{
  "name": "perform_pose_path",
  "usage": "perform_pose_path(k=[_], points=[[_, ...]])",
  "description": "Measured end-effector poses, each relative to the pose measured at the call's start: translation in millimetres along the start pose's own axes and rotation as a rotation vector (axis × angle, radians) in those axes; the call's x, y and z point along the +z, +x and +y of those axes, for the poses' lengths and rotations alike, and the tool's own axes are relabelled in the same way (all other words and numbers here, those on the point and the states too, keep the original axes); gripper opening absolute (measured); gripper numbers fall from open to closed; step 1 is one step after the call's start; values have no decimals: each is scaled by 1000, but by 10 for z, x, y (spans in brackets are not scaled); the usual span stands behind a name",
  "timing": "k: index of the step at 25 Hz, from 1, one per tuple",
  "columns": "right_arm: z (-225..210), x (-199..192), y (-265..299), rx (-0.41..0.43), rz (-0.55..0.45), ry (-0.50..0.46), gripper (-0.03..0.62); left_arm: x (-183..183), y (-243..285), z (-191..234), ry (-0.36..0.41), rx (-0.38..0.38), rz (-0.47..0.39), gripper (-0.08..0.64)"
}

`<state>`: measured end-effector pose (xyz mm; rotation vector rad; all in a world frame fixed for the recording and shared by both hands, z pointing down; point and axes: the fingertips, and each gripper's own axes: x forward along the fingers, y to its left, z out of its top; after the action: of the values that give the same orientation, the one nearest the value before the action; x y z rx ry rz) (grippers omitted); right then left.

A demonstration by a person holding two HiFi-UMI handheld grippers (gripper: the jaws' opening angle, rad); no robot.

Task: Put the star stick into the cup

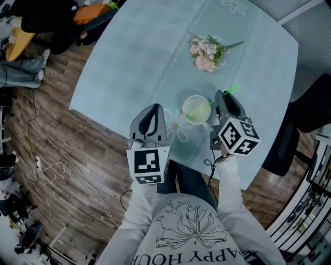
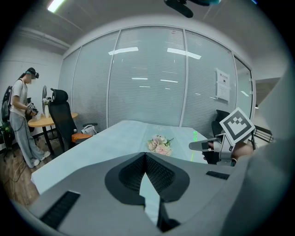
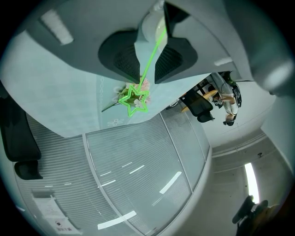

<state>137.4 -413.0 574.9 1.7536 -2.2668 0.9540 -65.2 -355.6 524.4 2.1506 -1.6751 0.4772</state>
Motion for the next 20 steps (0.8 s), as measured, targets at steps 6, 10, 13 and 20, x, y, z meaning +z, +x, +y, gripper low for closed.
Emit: perform_pose_path(k=[6, 10, 13, 20], points=[[37, 75, -178, -24, -18, 7, 110, 176, -102, 4, 2, 4, -45, 3], [101, 136, -385, -34, -29, 6, 110, 345, -235, -24, 4, 2, -80, 3], [185, 257, -563, -32, -58, -8, 110, 502, -340, -50, 14, -3, -116, 4], [603, 861, -1025, 4, -220, -120, 62, 983, -619, -114, 31, -12, -230, 4]])
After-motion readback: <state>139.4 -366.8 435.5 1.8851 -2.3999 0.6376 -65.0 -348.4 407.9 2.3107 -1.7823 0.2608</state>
